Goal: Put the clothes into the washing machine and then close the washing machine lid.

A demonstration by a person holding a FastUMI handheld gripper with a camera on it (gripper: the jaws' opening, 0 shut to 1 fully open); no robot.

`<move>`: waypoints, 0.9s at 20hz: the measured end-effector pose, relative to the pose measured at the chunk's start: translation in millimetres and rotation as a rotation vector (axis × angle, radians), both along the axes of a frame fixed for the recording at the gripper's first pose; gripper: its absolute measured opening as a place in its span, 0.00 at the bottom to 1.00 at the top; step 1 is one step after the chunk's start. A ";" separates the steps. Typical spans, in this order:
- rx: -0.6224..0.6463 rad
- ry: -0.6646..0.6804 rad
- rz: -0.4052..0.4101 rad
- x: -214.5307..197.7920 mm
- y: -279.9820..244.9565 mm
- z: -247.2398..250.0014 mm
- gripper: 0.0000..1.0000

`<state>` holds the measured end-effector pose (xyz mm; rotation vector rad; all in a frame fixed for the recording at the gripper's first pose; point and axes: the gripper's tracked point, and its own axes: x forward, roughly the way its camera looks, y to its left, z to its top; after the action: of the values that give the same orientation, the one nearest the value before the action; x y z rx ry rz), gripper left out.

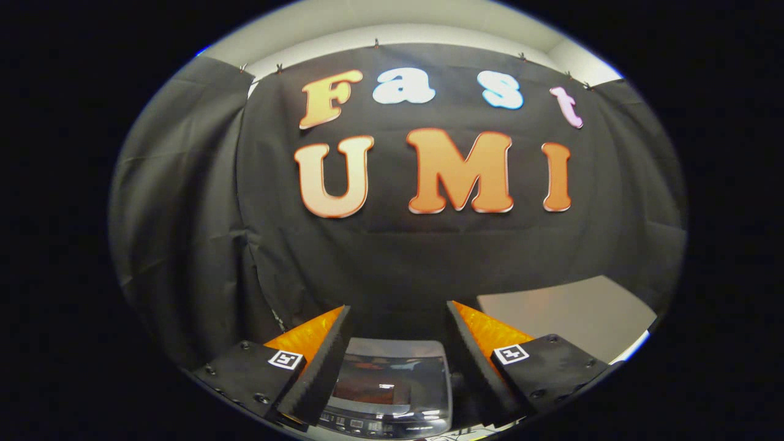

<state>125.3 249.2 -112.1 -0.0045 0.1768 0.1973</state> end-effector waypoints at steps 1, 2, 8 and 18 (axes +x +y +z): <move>-0.002 -0.021 -0.015 -8.3 -20.7 14.2 0.97; 0.002 -0.043 -0.030 -17.1 -43.3 28.2 0.97; 0.036 -0.090 -0.092 -70.1 -179.3 77.1 0.97; 0.041 -0.126 -0.075 -122.1 -283.0 97.9 0.97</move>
<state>3.2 -33.8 -14.2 0.0305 0.0473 0.1255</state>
